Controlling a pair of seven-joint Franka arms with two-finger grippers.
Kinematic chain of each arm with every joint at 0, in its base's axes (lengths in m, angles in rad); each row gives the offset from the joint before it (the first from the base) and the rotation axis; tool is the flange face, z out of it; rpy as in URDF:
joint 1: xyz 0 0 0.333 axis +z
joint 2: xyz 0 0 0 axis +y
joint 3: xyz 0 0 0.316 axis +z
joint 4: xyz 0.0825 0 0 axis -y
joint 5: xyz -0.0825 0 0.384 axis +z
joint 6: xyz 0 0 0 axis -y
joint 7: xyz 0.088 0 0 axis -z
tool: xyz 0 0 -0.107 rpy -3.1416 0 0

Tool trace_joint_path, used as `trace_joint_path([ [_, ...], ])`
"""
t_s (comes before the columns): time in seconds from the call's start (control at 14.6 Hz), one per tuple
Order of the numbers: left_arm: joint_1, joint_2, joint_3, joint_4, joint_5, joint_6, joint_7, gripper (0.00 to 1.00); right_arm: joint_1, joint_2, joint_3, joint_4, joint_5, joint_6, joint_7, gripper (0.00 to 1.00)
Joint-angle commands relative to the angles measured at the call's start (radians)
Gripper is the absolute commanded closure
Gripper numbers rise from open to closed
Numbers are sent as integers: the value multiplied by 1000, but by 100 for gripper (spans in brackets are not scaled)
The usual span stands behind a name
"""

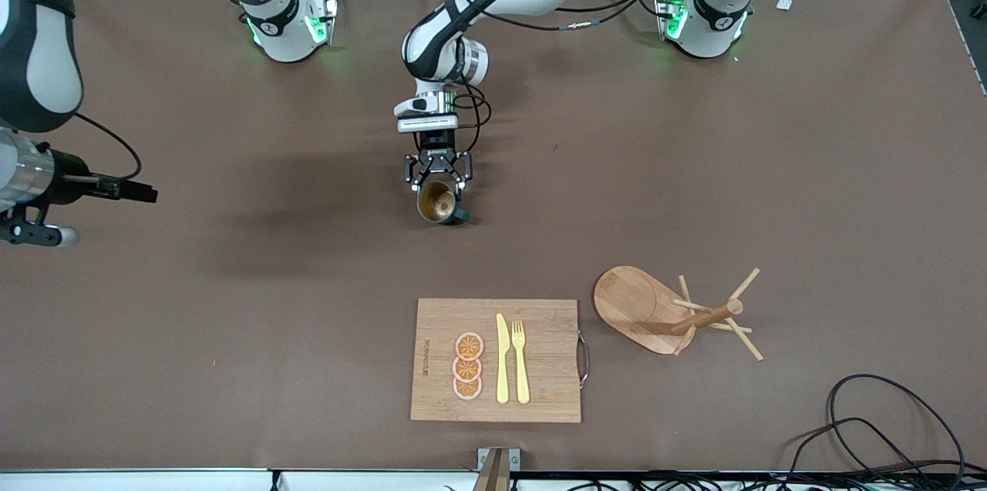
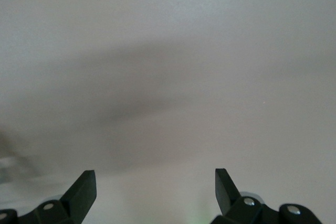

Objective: Transfer cup from left to right arm and place
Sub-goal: 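Lower the teal mug upright onto the table with the left gripper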

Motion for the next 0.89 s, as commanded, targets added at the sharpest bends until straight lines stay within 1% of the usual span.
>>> trace_joint_path([
  [0.0, -13, 5, 3, 20, -33, -12, -12, 40, 41, -19, 3, -36, 0, 15, 119, 0],
  [0.07, -13, 2, 3, 20, -55, -12, -4, 6, 47, -19, 3, -30, -9, 15, 124, 0],
  [0.14, -15, 1, 2, 20, -67, -12, -1, 0, 44, -18, 3, -21, -10, 13, 123, 0],
  [0.27, -13, -6, -18, 20, -127, -12, 17, 0, 45, -2, 3, 0, -10, 30, 120, 0],
  [0.41, -13, -28, -26, 21, -246, -10, 81, 0, 41, 24, 5, 23, -5, 29, 118, 0],
  [0.55, -10, -58, -42, 24, -354, -10, 127, 0, 44, 27, 5, 25, 4, 29, 135, 0],
  [0.69, -4, -93, -61, 24, -467, -10, 175, 0, 50, 27, 5, 25, 4, 21, 205, 2],
  [0.75, -1, -114, -64, 26, -533, -10, 206, 0, 51, 27, 6, 20, 6, 23, 239, 0],
  [0.82, -1, -133, -64, 27, -597, -10, 238, 0, 62, 27, 8, 19, 6, 23, 261, 0],
])
